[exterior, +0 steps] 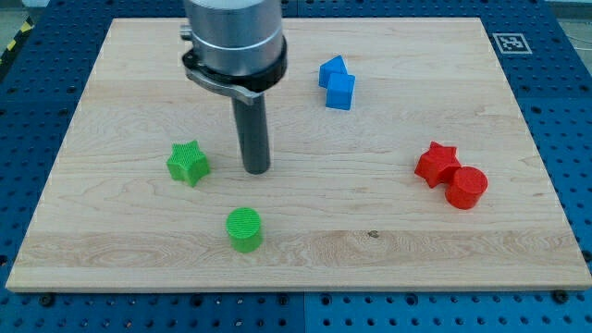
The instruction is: Move the green circle towards the bottom right side of the green star
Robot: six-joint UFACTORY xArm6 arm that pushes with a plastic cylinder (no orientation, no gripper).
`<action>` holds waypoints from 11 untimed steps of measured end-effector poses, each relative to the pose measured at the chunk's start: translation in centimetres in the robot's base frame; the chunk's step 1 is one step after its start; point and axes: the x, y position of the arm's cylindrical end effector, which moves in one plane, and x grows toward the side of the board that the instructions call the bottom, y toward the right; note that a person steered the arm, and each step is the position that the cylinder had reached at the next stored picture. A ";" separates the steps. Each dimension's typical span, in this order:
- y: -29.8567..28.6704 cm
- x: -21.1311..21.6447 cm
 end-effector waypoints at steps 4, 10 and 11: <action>3.8 10.9; -0.3 10.2; -0.1 10.1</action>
